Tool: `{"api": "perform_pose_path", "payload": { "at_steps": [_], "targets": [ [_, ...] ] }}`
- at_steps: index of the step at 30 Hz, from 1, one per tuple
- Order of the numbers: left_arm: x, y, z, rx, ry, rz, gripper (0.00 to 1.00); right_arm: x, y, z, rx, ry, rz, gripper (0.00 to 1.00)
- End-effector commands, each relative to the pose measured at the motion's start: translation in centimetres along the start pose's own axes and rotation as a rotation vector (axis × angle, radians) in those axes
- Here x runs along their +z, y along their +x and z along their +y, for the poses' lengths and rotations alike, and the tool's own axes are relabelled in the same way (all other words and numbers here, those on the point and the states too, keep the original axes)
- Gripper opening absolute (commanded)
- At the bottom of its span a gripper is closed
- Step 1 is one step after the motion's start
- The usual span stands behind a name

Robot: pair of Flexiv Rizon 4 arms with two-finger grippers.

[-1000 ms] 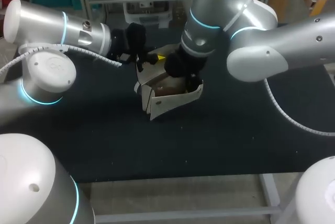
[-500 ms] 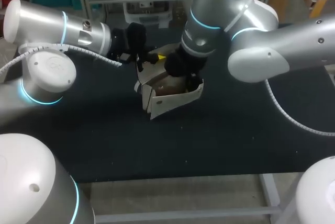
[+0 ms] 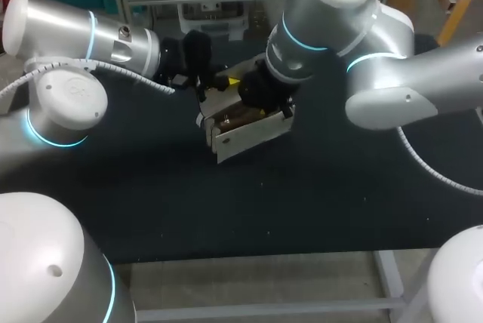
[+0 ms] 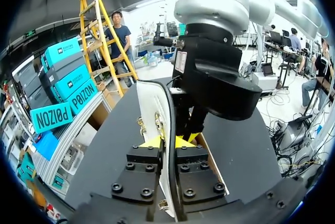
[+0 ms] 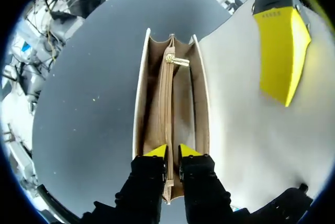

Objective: Pick up the bag, open it, inspect its contents, close it, and place it on the opposite side

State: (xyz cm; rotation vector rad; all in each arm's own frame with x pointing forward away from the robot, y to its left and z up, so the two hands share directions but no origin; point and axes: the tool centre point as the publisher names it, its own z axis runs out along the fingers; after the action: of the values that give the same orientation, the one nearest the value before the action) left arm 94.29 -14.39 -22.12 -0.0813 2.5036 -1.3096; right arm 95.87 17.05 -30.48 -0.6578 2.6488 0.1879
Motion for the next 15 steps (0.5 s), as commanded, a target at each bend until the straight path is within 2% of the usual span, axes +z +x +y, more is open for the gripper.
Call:
{"api": "perform_pose_path", "payload": {
  "at_steps": [1, 15],
  "targets": [
    [0.7, 0.7, 0.0, 0.0, -0.006, 0.002, 0.0, -1.5, 0.1, 0.6, 0.002, 0.006, -0.067, 0.0],
    [0.1, 1.5, -0.7, -0.004, -0.05, 0.01, 0.0, -5.2, 0.3, 1.2, 0.009, 0.037, -0.203, 0.0]
  ]
}}
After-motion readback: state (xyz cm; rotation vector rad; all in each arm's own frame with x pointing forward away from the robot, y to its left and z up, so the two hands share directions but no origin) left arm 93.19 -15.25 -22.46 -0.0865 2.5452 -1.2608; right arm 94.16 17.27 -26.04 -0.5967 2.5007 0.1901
